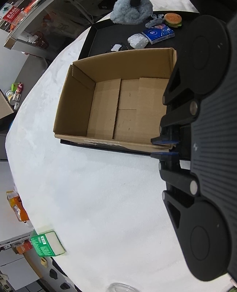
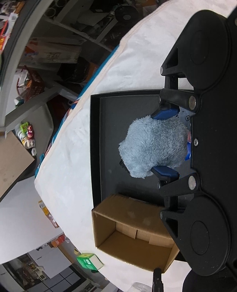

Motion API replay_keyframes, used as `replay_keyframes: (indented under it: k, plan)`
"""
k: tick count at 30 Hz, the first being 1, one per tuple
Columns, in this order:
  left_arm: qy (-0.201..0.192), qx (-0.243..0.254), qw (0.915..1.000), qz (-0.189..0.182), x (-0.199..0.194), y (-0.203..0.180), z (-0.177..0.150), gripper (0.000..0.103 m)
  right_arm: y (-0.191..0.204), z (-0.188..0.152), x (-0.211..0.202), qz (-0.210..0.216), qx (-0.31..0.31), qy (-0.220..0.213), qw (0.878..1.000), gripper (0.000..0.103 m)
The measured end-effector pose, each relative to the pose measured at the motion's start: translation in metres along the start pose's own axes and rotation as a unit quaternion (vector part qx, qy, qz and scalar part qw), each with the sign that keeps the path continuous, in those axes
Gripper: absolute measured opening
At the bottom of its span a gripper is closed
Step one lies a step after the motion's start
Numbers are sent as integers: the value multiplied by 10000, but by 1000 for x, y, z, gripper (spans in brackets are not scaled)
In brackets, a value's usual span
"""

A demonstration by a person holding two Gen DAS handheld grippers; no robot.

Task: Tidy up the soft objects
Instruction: 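Close the right gripper on the grey fluffy plush ball and lift, then carry the grey plush ball with the right gripper into the cardboard box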

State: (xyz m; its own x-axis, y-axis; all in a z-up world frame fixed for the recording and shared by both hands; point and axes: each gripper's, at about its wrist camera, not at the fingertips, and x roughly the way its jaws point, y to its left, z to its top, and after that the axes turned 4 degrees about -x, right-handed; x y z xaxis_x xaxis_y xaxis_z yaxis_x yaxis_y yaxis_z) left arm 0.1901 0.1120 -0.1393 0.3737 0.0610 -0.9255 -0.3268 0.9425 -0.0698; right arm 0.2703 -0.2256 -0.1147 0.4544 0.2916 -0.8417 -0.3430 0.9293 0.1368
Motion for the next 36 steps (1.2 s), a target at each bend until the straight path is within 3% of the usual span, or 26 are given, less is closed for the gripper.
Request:
replay_keyframes:
  k: [7, 22, 36]
  plan:
    - [-111, -68, 9998, -114, 1, 1, 1, 11, 18, 6, -7, -64, -128, -92, 9999, 52]
    - [220, -224, 9990, -319, 22, 7, 7, 12, 66, 26, -20, -38, -303, -238, 9992, 52]
    - [167, -394, 9975, -563, 24, 19, 5, 11, 113, 47, -19, 64, -617, -394, 9973, 52]
